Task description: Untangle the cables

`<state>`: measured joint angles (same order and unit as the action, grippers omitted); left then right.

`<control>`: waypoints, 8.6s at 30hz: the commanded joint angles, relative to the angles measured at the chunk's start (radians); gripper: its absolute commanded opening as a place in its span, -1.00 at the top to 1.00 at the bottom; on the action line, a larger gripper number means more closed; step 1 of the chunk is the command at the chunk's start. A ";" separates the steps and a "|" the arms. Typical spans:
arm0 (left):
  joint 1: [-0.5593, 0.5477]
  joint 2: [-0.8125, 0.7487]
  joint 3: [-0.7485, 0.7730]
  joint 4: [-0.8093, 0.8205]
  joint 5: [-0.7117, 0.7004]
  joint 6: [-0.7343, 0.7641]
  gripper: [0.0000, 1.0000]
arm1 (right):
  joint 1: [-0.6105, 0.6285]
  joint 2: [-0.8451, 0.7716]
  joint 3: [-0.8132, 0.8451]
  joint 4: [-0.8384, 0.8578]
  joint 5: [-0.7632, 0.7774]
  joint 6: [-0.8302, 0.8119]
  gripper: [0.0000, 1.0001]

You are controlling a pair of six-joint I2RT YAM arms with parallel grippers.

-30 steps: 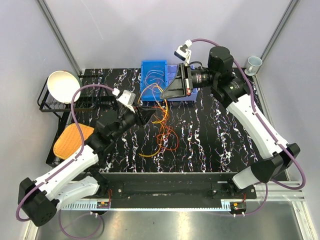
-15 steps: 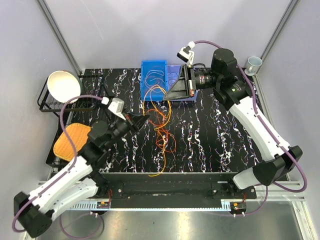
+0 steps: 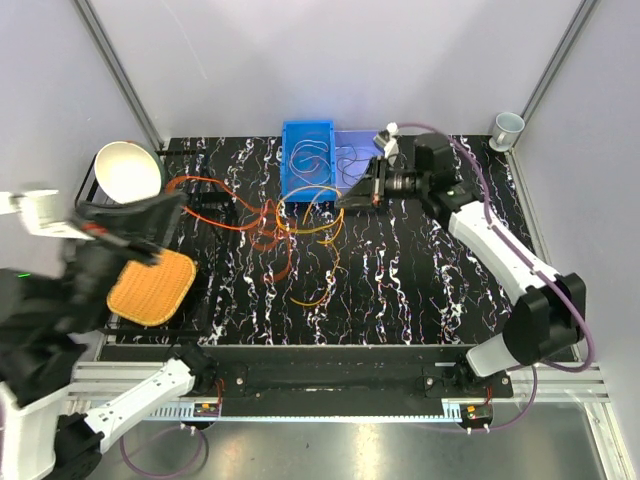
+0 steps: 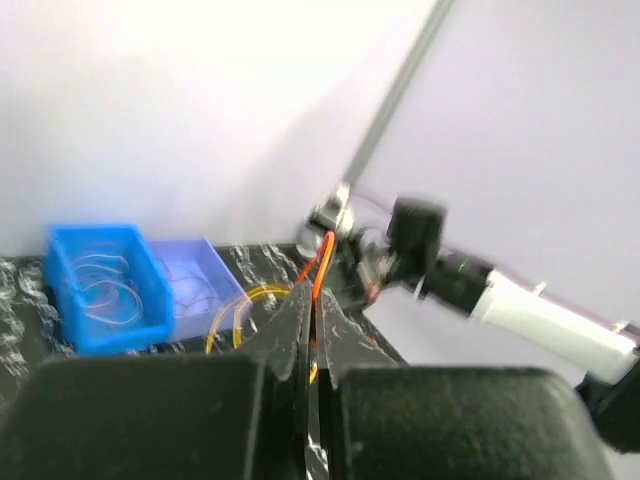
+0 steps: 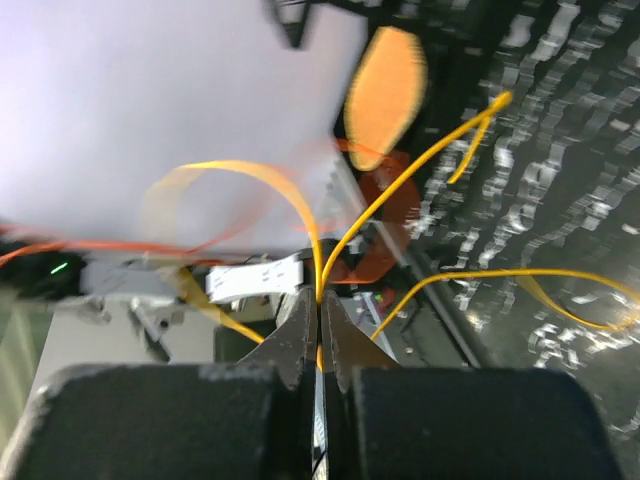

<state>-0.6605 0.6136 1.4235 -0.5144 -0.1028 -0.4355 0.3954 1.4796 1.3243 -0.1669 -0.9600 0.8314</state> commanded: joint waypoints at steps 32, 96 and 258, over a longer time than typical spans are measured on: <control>0.002 0.091 -0.116 -0.084 -0.015 0.034 1.00 | -0.161 0.011 0.234 -0.388 0.521 -0.239 1.00; 0.001 -0.064 -0.601 -0.272 -0.253 -0.074 1.00 | -0.302 0.857 1.276 0.107 0.394 -0.176 1.00; -0.304 0.141 -0.752 0.168 -0.281 -0.063 -0.21 | 0.381 0.280 -0.008 -0.045 0.395 -0.103 1.00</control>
<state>-0.8963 0.7174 0.6117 -0.3710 -0.2783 -0.5514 0.7761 1.8080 1.2613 -0.1211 -0.5865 0.7582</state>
